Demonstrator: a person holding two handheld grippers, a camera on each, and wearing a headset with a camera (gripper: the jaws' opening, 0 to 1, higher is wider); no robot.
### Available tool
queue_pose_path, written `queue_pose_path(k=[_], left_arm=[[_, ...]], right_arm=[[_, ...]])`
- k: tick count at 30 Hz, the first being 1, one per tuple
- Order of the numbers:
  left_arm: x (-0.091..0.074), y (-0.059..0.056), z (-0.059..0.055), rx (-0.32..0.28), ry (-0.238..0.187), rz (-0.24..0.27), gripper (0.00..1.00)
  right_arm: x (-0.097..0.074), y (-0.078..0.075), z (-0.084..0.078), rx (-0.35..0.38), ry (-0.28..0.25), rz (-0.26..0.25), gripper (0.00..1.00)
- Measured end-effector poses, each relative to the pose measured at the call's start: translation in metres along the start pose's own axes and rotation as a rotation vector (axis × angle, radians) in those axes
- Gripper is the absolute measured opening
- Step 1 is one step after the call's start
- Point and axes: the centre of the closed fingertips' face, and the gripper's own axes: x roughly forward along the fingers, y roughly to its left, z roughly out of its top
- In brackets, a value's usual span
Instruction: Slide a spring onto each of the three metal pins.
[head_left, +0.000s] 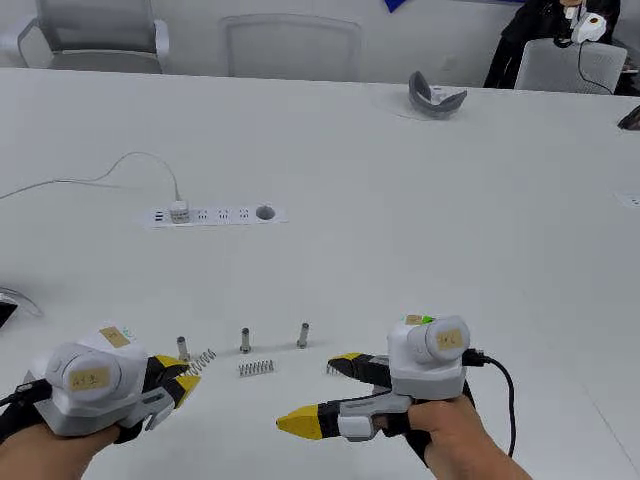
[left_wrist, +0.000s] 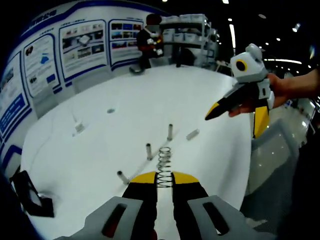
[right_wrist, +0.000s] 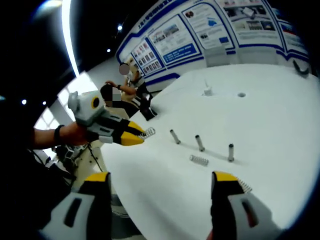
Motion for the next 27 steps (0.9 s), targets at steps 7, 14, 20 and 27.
queue_pose_path(k=[7, 14, 20, 27], left_arm=[[0.007, -0.019, 0.011, 0.044, -0.006, -0.043, 0.1], [0.012, -0.035, 0.019, 0.077, -0.012, -0.08, 0.1], [0.013, -0.046, 0.024, 0.097, -0.018, -0.104, 0.1], [0.014, -0.058, 0.028, 0.113, -0.028, -0.135, 0.1]], right_arm=[[0.008, 0.009, 0.01, 0.002, -0.021, 0.04, 0.76], [0.014, 0.013, 0.02, 0.03, -0.06, 0.076, 0.62], [0.018, 0.016, 0.027, 0.063, -0.09, 0.103, 0.55], [0.022, 0.024, 0.03, 0.094, -0.102, 0.152, 0.43]])
